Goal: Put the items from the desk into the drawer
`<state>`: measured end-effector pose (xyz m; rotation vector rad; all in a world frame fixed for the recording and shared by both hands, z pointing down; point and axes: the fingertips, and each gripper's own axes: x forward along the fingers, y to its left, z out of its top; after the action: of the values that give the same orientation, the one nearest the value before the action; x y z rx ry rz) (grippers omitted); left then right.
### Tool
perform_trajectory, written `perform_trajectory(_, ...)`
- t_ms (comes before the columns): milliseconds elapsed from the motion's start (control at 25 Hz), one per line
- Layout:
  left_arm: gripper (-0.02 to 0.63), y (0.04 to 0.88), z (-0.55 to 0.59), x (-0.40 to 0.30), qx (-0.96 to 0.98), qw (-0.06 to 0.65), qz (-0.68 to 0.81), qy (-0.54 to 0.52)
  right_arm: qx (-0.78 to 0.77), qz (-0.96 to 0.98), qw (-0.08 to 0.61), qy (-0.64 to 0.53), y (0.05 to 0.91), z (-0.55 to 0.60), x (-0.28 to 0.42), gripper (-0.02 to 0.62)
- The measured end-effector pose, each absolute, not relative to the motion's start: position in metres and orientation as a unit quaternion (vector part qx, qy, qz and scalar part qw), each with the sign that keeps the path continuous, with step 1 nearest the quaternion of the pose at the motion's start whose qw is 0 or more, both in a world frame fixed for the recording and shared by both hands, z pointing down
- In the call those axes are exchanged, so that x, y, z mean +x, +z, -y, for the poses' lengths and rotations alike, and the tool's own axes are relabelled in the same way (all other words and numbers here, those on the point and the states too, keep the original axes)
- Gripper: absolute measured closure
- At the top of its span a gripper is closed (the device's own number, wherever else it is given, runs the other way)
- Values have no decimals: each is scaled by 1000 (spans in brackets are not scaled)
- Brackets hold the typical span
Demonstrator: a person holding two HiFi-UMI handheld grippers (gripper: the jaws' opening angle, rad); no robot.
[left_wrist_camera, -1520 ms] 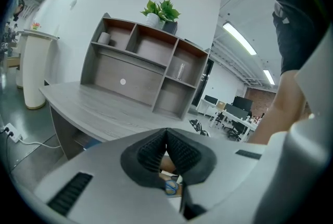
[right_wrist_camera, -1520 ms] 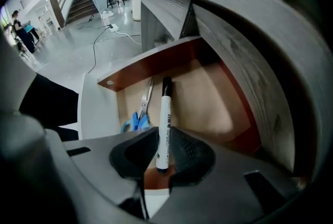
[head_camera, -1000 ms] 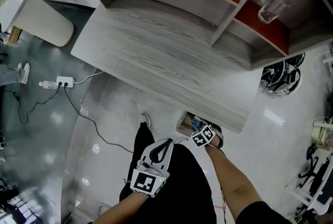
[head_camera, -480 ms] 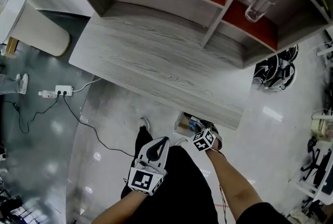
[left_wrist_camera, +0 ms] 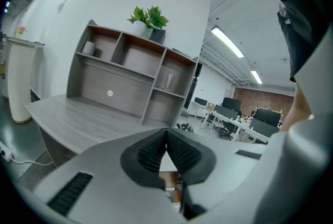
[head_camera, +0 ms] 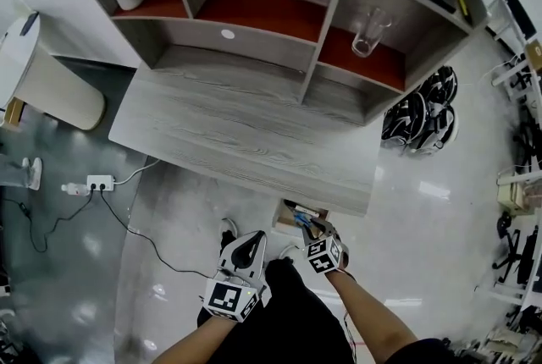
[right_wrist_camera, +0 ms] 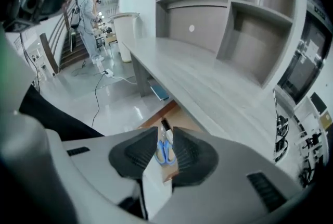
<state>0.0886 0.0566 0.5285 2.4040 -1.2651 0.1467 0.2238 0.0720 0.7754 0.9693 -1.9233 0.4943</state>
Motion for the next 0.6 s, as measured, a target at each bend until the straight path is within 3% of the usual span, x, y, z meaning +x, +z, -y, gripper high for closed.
perform_trajectory(600,594,468,-45,135,891,179,415,38,532,795,202,209,572,-46,236,506)
